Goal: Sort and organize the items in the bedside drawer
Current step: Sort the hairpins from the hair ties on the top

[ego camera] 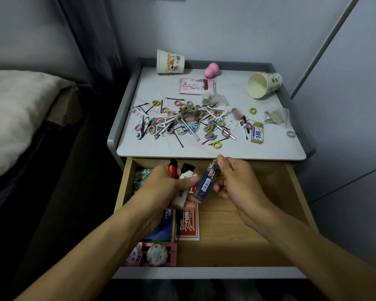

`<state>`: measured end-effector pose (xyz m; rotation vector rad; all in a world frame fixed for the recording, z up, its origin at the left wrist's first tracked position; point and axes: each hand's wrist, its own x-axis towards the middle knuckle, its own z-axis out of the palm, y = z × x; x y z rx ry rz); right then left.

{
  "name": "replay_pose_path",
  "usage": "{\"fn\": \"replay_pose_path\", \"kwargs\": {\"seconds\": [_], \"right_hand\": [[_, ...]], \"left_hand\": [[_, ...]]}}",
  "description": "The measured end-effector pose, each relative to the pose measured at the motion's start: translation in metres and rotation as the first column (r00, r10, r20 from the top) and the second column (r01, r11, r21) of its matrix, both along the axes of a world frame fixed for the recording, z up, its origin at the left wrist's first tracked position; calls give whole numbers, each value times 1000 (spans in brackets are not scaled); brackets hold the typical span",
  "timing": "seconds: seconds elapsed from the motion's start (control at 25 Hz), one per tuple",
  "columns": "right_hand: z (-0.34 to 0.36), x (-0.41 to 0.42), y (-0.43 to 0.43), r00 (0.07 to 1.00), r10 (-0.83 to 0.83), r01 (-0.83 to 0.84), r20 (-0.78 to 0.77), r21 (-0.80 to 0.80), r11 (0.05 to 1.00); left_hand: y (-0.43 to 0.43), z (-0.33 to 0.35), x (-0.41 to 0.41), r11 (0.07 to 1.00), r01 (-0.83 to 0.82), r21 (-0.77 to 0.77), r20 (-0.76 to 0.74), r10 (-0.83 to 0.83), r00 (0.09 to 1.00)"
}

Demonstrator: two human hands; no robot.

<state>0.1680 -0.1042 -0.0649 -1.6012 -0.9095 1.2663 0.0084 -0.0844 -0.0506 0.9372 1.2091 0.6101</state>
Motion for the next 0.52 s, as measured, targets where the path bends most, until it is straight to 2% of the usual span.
{"fn": "replay_pose_path", "kwargs": {"seconds": [0.08, 0.2, 0.36, 0.44, 0.52], "right_hand": [[-2, -1, 1, 1000, -8, 8, 6, 4, 1000], [-3, -3, -2, 999, 31, -31, -18, 34, 999], [-9, -10, -4, 966, 169, -171, -197, 7, 985], [-17, -6, -5, 955, 235, -242, -179, -19, 970], [-26, 5, -4, 959, 275, -280, -73, -67, 958]], "left_hand": [[1, -1, -2, 1000, -2, 13, -15, 2, 1000], [-2, -4, -2, 998, 26, 65, -115, -18, 993], [-1, -6, -6, 986, -31, 164, -194, 64, 979], [-1, -5, -6, 982, -39, 184, -205, 78, 976], [1, -4, -9, 975, -100, 197, -200, 140, 970]]}}
